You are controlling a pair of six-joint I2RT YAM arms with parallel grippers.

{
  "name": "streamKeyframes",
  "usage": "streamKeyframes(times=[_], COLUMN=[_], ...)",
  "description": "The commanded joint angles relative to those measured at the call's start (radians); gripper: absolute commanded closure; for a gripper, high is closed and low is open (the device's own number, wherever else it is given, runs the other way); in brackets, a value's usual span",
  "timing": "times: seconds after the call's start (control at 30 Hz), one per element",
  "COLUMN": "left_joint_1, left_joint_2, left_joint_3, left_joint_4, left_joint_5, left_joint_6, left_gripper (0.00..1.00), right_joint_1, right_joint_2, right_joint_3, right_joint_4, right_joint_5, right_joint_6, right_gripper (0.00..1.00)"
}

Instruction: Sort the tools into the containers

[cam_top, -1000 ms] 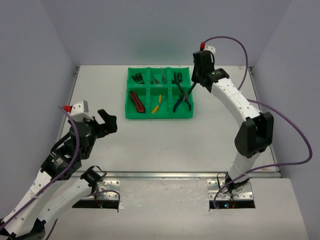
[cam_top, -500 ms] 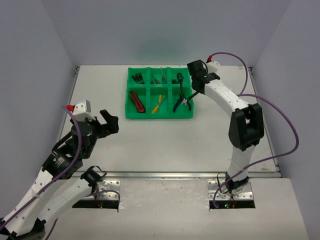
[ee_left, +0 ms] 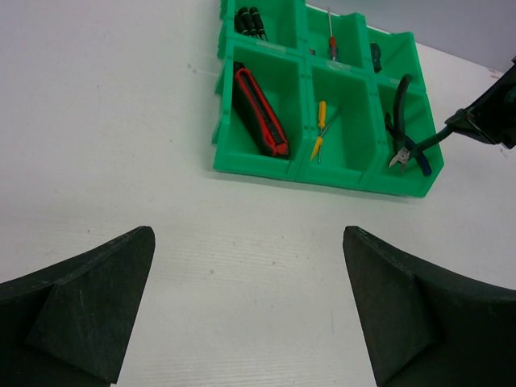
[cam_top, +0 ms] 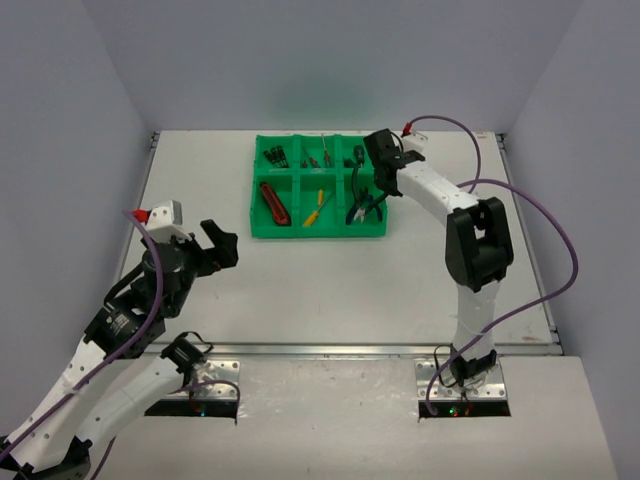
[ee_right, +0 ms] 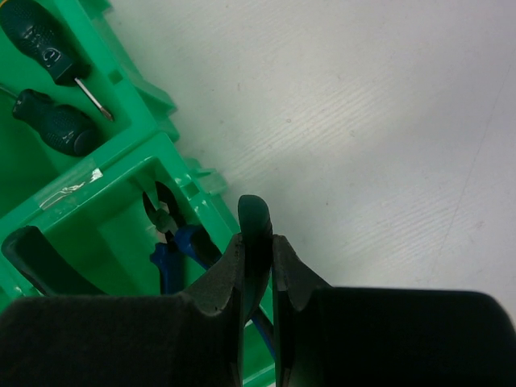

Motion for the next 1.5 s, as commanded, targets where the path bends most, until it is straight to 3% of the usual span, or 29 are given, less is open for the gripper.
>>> streamKeyframes(times=[0.0, 0.13, 0.23, 0.3, 0.63, 0.7, 0.87, 1.07, 1.3, 1.47], left_joint_1=[-0.004, -0.004, -0.004, -0.004, -0.003, -0.002, 0.001, 0.006, 0.006, 0.007], left_joint_2=[-0.008, -0.010, -0.007, -0.007, -0.006, 0.010, 0.101, 0.199, 0.177, 0.088], left_joint_3=[0.000, -0.001, -0.002, -0.002, -0.001, 0.003, 0.035, 0.114, 0.159, 0.073], left_joint_4=[0.049, 0.051, 0.051, 0.051, 0.049, 0.048, 0.022, -0.023, -0.036, 0.012], left_joint_5=[0.004, 0.006, 0.008, 0.009, 0.004, -0.005, -0.049, -0.152, -0.276, -0.322], left_joint_6=[0.016, 0.017, 0.017, 0.017, 0.015, 0.014, -0.003, -0.006, -0.007, -0.018], left_gripper=[0.00, 0.00, 0.00, 0.00, 0.00, 0.00, 0.00, 0.00, 0.00, 0.00], right_joint_1=[0.013, 0.014, 0.014, 0.017, 0.021, 0.023, 0.027, 0.027, 0.027, 0.027], right_joint_2=[0.010, -0.005, -0.022, -0.033, -0.123, -0.217, -0.435, -0.941, -1.379, -1.418], right_joint_3=[0.070, 0.046, 0.031, 0.024, -0.004, -0.074, -0.229, -0.659, -0.799, -0.792], right_joint_4=[-0.001, 0.027, 0.053, 0.060, 0.097, 0.141, 0.129, 0.175, -0.030, -0.167], right_joint_5=[0.024, 0.014, -0.023, -0.035, -0.115, -0.158, -0.196, -0.331, -0.366, -0.270], right_joint_6=[0.047, 0.037, 0.020, 0.013, -0.037, -0.127, -0.386, -0.625, -0.585, -0.579], right_gripper=[0.97, 0.83, 0.50, 0.40, 0.16, 0.02, 0.01, 0.01, 0.01, 0.01])
